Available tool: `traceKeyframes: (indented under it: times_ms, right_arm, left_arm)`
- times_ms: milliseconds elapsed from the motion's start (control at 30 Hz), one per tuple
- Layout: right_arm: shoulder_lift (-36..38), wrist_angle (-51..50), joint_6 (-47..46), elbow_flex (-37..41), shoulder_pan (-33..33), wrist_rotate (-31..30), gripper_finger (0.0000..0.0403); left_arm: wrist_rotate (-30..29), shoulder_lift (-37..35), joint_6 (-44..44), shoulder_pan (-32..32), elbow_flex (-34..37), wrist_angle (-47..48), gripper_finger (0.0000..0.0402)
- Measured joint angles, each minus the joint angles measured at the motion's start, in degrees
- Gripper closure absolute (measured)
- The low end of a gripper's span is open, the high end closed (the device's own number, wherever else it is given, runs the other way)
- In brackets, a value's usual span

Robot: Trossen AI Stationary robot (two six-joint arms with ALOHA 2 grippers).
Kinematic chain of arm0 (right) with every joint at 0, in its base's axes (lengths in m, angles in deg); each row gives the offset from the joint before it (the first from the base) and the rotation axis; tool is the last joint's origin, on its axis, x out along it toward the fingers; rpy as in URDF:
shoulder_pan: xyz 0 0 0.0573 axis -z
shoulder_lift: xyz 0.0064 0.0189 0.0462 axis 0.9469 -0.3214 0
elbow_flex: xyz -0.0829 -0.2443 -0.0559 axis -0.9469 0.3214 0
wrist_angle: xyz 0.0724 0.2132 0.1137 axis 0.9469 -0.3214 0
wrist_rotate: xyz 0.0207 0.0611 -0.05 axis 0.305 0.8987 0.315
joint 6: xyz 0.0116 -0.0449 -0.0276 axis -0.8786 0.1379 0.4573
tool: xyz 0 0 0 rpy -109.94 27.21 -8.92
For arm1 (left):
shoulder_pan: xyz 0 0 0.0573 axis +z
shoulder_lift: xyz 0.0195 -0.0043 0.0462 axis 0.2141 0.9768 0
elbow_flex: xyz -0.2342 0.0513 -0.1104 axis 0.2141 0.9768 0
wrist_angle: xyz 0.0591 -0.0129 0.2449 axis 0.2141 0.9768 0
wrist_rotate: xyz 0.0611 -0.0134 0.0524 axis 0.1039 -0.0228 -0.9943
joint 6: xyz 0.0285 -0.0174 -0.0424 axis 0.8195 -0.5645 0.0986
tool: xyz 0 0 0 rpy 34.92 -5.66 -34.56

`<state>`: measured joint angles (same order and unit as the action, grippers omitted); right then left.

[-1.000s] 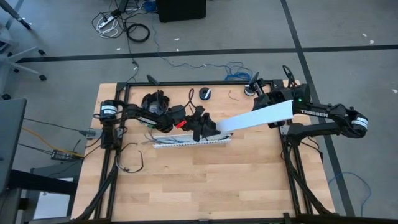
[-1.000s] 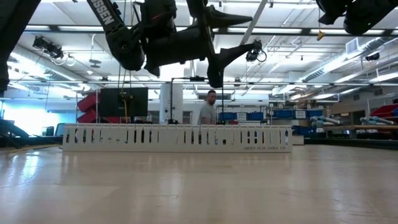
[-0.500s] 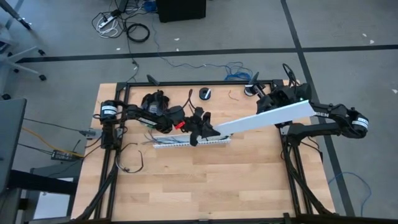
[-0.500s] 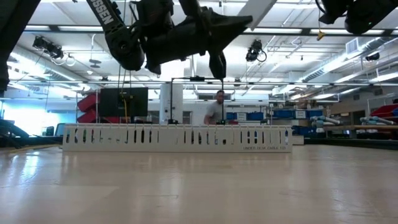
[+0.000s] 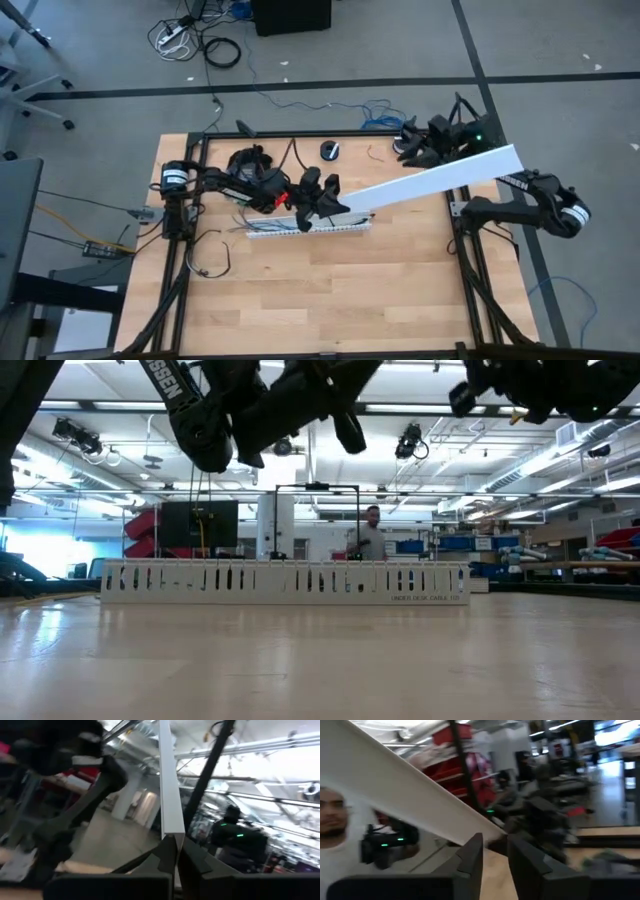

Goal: Ziptie cables
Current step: Close the white cable duct

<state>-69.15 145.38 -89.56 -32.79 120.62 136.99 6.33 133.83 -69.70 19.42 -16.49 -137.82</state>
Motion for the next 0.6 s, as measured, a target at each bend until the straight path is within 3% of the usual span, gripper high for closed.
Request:
traceKeyframes:
  times_ms: [233, 600]
  right_arm:
    - [0.2, -2.2, 3.7, 0.0, 13.0, 0.2, 0.0308]
    - [0.2, 2.0, 3.9, 0.0, 31.9, -6.7, 0.0312]
  left_arm:
    - [4.2, -0.1, -3.4, 0.1, 1.6, -2.8, 0.0401]
    - [2.1, -0.1, -10.5, 2.8, 17.5, -0.1, 0.0401]
